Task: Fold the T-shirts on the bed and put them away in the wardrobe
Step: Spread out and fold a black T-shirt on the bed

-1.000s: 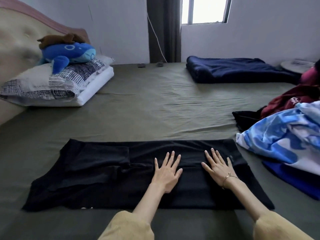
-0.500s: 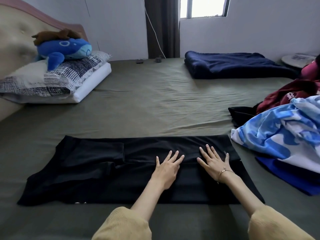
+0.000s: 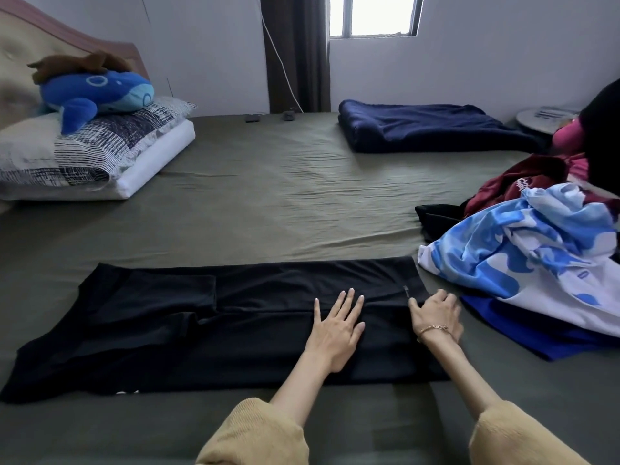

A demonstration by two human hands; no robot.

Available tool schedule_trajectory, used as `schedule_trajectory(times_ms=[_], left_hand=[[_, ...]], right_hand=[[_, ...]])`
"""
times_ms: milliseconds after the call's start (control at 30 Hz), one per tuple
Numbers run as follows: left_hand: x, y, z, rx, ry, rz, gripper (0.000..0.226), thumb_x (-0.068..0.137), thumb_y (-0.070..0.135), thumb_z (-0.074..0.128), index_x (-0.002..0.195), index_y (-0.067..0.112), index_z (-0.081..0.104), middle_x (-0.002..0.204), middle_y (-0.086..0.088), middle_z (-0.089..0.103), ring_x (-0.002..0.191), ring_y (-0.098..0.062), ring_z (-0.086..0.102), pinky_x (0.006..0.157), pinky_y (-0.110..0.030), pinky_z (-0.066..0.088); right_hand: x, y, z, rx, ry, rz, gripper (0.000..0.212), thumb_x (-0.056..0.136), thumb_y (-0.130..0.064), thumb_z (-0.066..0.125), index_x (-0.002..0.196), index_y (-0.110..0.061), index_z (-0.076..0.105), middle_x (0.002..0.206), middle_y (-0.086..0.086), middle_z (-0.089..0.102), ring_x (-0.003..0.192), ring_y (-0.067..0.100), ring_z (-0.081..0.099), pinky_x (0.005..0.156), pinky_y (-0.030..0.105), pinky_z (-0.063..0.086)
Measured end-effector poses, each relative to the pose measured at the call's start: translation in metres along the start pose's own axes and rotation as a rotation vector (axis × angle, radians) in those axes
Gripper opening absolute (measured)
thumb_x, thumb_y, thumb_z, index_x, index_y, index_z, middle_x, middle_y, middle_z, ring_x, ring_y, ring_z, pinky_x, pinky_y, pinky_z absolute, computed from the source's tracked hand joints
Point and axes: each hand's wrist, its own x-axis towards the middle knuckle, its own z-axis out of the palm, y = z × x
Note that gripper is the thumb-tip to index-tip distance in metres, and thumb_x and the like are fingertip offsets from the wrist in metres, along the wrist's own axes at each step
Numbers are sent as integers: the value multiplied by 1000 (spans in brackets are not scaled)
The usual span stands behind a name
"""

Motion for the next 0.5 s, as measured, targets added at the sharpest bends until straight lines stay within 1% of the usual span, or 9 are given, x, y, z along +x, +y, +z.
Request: schedule_trajectory(times_ms=[100, 133, 200, 267, 333, 367, 433, 467, 500], left_hand=[[4, 12, -2, -22, -11, 3, 90, 67, 60, -22, 150, 27, -8, 157, 7, -15, 144, -8, -16, 113, -51, -14], [4, 13, -3, -25, -25, 1, 76, 81, 59, -14, 150, 27, -7, 158, 7, -15, 144, -8, -16, 113, -51, -13], [3, 10, -6, -55, -18, 3, 54, 103, 40, 14, 151, 26, -6, 158, 6, -14, 145, -9, -14, 115, -49, -9], [-1, -1, -10, -137, 57, 7, 58, 103, 25, 28, 152, 23, -4, 159, 3, -9, 146, -10, -8, 118, -41, -2], [-5, -15, -17, -231, 180, -5, 59, 100, 16, 36, 152, 17, 8, 159, -1, 9, 146, -15, 8, 120, -33, 12], [-8, -23, -22, -266, 251, -19, 57, 99, 13, 38, 151, 15, 17, 154, -2, 24, 142, -15, 21, 117, -31, 22], [-15, -42, -34, -351, 338, -84, 47, 97, 11, 40, 144, 15, 35, 127, 1, 47, 122, -14, 42, 104, -30, 39], [-19, -51, -39, -420, 344, -127, 41, 97, 11, 39, 138, 16, 42, 113, 3, 50, 111, -14, 48, 97, -29, 42], [-22, -61, -44, -491, 341, -166, 36, 97, 12, 39, 131, 16, 48, 102, 4, 50, 100, -14, 52, 92, -27, 44]], right_hand=[[7, 0, -6, 86, -65, 116, 55, 93, -39, 49, 127, 3, 38, 132, 19, 49, 122, 33, 48, 96, 39, 40], [12, -1, -7, 130, -102, 157, 55, 93, -39, 50, 126, 3, 39, 129, 20, 53, 120, 33, 50, 96, 38, 40], [20, -4, -5, 288, -217, 197, 55, 91, -38, 54, 126, 5, 46, 127, 20, 55, 118, 35, 52, 97, 37, 42], [31, -10, 5, 522, -335, 211, 63, 82, -40, 63, 127, 3, 51, 127, 19, 56, 116, 36, 53, 98, 40, 44], [38, -19, 17, 721, -373, 210, 79, 66, -45, 68, 131, -4, 49, 130, 16, 55, 115, 35, 55, 99, 42, 45], [36, -27, 21, 798, -389, 211, 76, 67, -42, 68, 131, -7, 48, 126, 14, 57, 111, 34, 57, 95, 39, 49], [19, -51, 17, 900, -440, 169, 42, 85, -24, 62, 122, -8, 53, 99, 11, 62, 83, 27, 60, 67, 28, 54], [12, -61, 18, 916, -464, 131, 34, 89, -16, 58, 121, -6, 54, 87, 9, 59, 72, 22, 56, 58, 26, 49], [6, -74, 21, 911, -478, 99, 33, 90, -13, 55, 121, -3, 54, 82, 7, 57, 67, 20, 53, 56, 27, 45]])
